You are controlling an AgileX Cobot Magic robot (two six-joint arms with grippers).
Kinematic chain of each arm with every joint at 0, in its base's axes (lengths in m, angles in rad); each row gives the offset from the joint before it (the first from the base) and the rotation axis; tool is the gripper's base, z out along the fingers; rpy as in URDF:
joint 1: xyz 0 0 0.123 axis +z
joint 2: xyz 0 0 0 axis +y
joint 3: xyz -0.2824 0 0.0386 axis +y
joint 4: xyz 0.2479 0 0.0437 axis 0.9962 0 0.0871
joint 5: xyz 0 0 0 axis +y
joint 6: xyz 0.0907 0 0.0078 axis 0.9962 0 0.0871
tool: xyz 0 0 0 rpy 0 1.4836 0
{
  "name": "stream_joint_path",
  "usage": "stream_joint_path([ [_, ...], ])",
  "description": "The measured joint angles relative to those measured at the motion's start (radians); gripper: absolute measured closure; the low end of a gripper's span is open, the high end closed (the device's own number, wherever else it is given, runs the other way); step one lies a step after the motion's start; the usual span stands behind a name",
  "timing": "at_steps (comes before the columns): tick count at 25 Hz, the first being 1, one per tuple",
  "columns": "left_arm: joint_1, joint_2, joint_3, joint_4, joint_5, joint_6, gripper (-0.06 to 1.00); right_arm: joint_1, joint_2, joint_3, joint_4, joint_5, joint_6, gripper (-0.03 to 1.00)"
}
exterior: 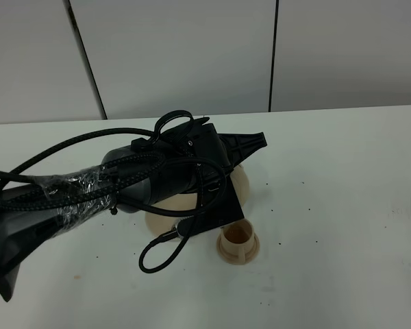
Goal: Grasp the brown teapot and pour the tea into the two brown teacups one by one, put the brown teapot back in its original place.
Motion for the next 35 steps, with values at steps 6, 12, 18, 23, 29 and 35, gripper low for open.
stream_joint_path([
  [6,0.0,0.014,0.0,0.008,-0.014,0.003,0.78,0.0,0.0,0.0,0.0,0.0,0.0,0.56],
  [12,0.0,0.022,0.0,0.016,-0.031,0.003,0.78,0.0,0.0,0.0,0.0,0.0,0.0,0.56],
  [18,0.0,0.022,0.0,0.021,-0.039,0.003,0.78,0.0,0.0,0.0,0.0,0.0,0.0,0.56],
  [23,0.0,0.022,0.0,0.021,-0.042,0.005,0.78,0.0,0.0,0.0,0.0,0.0,0.0,0.56],
  [29,-0.012,0.022,0.0,0.037,-0.044,0.005,0.78,0.0,0.0,0.0,0.0,0.0,0.0,0.56],
  [35,-0.013,0.022,0.0,0.042,-0.043,0.004,0.78,0.0,0.0,0.0,0.0,0.0,0.0,0.56],
])
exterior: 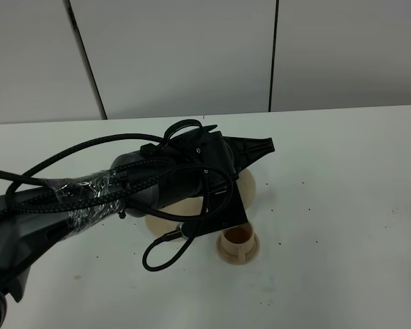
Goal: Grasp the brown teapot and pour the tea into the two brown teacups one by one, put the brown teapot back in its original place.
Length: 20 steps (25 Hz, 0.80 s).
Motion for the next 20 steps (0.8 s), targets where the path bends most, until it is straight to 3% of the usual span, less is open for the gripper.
stream_joint_path([
  [20,-0.005,0.0,0.0,0.002,0.01,0.0,0.78,0.0,0.0,0.0,0.0,0.0,0.0,0.56],
])
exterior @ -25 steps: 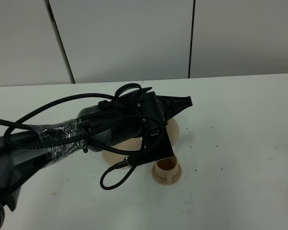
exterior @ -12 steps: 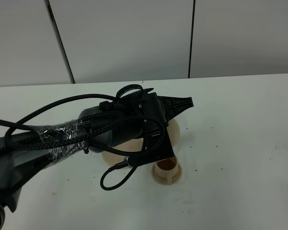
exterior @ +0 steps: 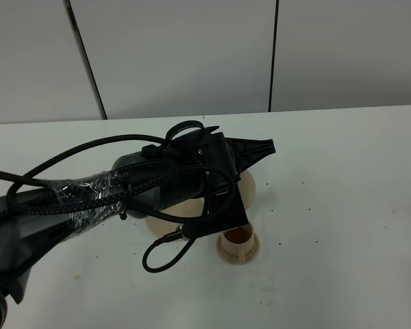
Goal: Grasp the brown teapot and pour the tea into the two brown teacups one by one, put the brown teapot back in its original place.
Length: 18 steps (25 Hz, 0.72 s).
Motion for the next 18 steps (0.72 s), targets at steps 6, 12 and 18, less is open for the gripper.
stream_joint_path([
  [6,0.0,0.0,0.0,0.0,0.0,-0.006,0.78,0.0,0.0,0.0,0.0,0.0,0.0,0.56],
  [12,0.0,0.0,0.0,0.0,-0.013,-0.022,0.78,0.0,0.0,0.0,0.0,0.0,0.0,0.56],
  [18,0.0,0.0,0.0,0.0,-0.014,-0.022,0.78,0.0,0.0,0.0,0.0,0.0,0.0,0.56],
])
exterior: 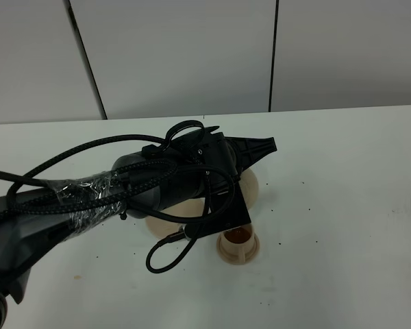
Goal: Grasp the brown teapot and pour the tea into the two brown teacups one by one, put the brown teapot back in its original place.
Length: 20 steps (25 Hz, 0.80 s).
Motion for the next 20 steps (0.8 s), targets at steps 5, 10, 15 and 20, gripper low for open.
stream_joint_path([
  [5,0.0,0.0,0.0,0.0,0.003,0.0,0.78,0.0,0.0,0.0,0.0,0.0,0.0,0.56],
  [10,0.0,0.0,0.0,0.0,0.012,0.0,0.78,0.0,0.0,0.0,0.0,0.0,0.0,0.56],
  [15,0.0,0.0,0.0,0.001,0.023,0.0,0.78,0.0,0.0,0.0,0.0,0.0,0.0,0.56],
  [20,0.0,0.0,0.0,0.02,0.03,0.0,0.78,0.0,0.0,0.0,0.0,0.0,0.0,0.56],
])
